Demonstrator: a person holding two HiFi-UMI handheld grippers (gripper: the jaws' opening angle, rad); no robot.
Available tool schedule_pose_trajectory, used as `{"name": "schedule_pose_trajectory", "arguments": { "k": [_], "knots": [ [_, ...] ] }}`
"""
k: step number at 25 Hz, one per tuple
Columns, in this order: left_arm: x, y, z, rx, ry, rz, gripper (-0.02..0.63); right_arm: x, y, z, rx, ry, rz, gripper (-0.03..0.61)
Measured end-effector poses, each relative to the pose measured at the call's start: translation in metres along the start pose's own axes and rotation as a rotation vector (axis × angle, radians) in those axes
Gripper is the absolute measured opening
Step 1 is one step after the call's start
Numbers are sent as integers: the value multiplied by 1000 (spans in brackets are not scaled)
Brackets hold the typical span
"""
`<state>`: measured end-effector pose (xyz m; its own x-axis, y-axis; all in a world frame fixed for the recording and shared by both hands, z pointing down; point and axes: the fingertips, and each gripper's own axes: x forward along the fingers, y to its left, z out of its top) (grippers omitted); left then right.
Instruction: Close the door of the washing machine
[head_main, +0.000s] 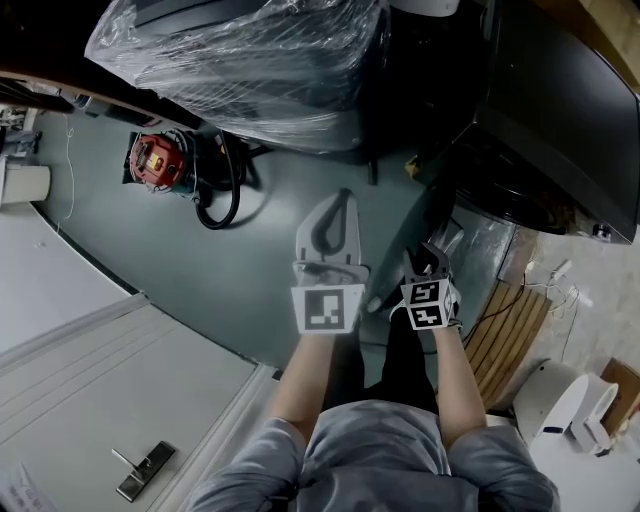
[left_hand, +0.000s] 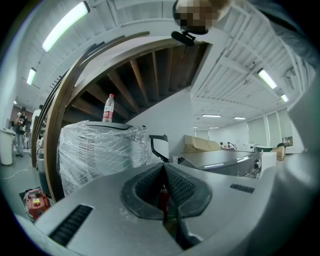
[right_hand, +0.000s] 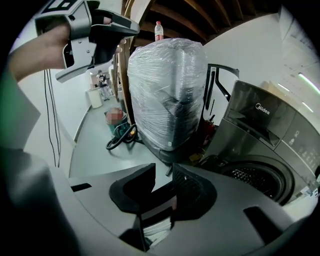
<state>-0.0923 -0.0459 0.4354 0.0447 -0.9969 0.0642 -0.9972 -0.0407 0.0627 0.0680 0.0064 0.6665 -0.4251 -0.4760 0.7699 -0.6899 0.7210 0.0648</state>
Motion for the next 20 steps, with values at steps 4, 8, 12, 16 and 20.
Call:
{"name": "schedule_pose_trajectory", "arguments": {
  "k": [4, 8, 12, 16, 20],
  "knots": [
    [6, -19, 0, -1, 2, -29, -2, -7, -11, -13, -13, 17, -38, 94],
    [12, -40, -1, -7, 3, -56, -2, -13, -25, -27, -42, 43, -84, 89],
    [19, -63, 1, -5, -2, -86, -2, -25, -42, -42, -42, 55, -133, 83],
    [26, -88, 3, -4, -8, -122, -2, -41, -65, -59, -36, 65, -208, 65],
    [37, -115, 3, -14, -18, -158, -2, -56, -91, -77, -8, 71, -326, 63]
  ]
}}
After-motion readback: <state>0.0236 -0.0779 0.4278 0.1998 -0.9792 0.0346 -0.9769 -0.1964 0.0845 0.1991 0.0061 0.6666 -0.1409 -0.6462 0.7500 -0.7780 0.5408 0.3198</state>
